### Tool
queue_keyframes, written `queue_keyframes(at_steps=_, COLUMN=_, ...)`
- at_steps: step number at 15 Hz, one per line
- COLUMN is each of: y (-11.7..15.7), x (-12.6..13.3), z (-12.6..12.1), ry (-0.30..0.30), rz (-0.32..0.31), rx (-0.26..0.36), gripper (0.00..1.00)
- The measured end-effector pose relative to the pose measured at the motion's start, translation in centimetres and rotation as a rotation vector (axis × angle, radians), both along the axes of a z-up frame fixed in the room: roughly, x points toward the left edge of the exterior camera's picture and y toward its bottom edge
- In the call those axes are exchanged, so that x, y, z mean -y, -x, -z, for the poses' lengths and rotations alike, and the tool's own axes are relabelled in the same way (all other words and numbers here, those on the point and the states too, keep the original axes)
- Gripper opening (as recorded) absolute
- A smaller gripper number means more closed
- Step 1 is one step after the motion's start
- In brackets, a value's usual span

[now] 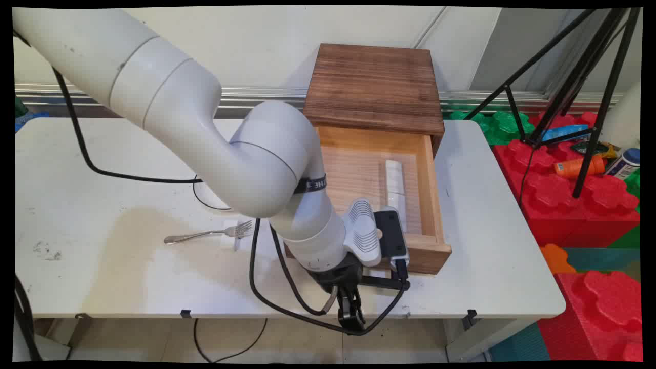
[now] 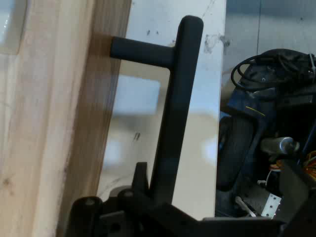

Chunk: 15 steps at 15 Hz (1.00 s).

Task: Pick up the knife from the left of the white plate

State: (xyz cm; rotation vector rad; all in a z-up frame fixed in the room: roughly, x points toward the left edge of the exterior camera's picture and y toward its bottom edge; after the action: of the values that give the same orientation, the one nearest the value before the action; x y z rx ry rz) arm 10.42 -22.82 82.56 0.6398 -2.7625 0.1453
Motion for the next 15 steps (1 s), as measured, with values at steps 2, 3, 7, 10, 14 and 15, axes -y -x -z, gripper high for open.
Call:
queue_keyframes(at_steps=2, y=-0.1, x=-0.1, z=-0.1, ry=0.007, rz=-0.002, rx=-0.006, gripper=1.0)
queue_keyframes(at_steps=3, y=-0.2, x=-0.1, z=-0.3, ry=0.013, rz=-0.002, rx=-0.012, gripper=1.0)
queue_keyframes(at_steps=7, y=-0.6, x=-0.3, z=-0.9, ry=0.034, rz=0.0, rx=-0.034, gripper=1.0)
queue_keyframes(at_steps=10, y=-1.4, x=-0.8, z=-1.9, ry=0.056, rz=0.012, rx=-0.062, gripper=1.0)
queue_keyframes(at_steps=14, y=-3.5, x=-1.8, z=-3.8, ry=0.083, rz=0.03, rx=-0.085, gripper=1.0)
queue_keyframes(at_steps=15, y=-4.1, x=-2.0, z=-4.2, ry=0.089, rz=0.034, rx=-0.09, gripper=1.0)
